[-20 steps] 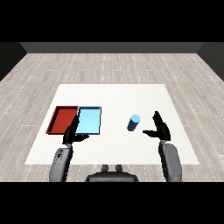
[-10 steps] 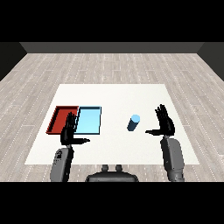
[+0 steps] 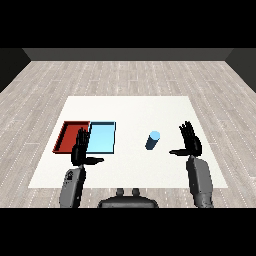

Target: Pick the blue can and put it in the blue box

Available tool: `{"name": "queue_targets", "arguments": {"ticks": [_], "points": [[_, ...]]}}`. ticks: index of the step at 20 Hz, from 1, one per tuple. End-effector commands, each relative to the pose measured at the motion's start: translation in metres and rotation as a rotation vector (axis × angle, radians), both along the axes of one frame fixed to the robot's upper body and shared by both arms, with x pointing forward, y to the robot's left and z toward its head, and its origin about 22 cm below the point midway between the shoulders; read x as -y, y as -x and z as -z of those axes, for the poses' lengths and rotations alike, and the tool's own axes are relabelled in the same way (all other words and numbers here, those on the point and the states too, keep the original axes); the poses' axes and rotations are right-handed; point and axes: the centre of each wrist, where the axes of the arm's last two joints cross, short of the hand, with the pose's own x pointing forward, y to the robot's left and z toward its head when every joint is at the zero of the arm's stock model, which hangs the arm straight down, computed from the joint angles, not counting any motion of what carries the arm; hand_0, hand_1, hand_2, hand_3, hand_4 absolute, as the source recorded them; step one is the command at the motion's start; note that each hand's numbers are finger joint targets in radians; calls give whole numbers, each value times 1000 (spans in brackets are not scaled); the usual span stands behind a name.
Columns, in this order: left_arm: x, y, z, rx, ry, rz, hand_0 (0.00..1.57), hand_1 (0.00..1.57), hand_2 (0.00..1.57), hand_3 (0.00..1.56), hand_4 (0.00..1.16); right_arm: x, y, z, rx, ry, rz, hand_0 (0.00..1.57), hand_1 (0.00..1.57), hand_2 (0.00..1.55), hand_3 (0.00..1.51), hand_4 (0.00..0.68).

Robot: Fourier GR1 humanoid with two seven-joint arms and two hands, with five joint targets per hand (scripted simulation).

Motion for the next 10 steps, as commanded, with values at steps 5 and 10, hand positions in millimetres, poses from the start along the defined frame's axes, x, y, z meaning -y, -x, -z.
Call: {"name": "queue_targets", "arguments": {"ticks": [5,10], "points": [[-2,8,4,-8,0,-12,0,0,0,0,0,-5,-15,16,-62,-43,-17,0,0,0,0,0],[-5,-3,16,-5,28,5,0,0,0,0,0,-15,-33,26,-115,-72,-7,0,0,0,0,0]]}}
